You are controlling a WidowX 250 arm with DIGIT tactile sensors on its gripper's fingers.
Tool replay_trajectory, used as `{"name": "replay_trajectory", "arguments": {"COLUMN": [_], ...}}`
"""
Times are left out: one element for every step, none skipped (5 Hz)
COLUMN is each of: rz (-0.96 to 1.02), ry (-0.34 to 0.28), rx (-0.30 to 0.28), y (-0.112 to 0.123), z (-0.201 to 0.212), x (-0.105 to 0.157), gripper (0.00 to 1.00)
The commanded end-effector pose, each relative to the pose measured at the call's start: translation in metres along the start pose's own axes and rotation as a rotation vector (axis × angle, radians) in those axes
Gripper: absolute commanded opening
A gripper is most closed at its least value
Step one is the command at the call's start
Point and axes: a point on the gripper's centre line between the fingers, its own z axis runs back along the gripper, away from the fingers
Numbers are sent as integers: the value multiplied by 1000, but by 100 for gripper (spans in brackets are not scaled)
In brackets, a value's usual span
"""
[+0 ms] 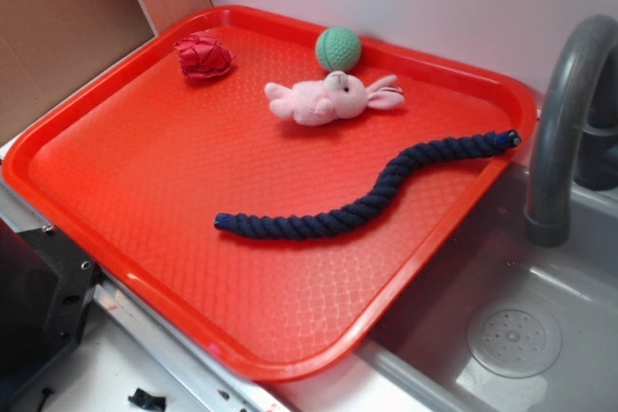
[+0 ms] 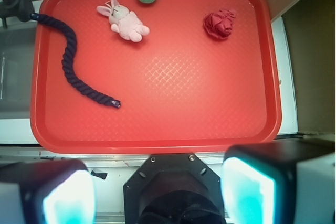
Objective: Grab the blue rope.
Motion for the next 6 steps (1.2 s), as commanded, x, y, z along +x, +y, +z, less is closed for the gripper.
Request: {"name": "replay_trajectory", "arguments": {"rz": [0,-68,-238,-355,-443,-471], "ry": [0,-70,-205,-228,-247,-177], "rx": [0,28,40,38,-19,-47], "y": [0,-13,-35,-61,-86,-107], "z": [0,-4,-8,-26,-56,-93], "x": [0,12,31,49,66,75], "gripper": [100,100,100,100,100,100]}}
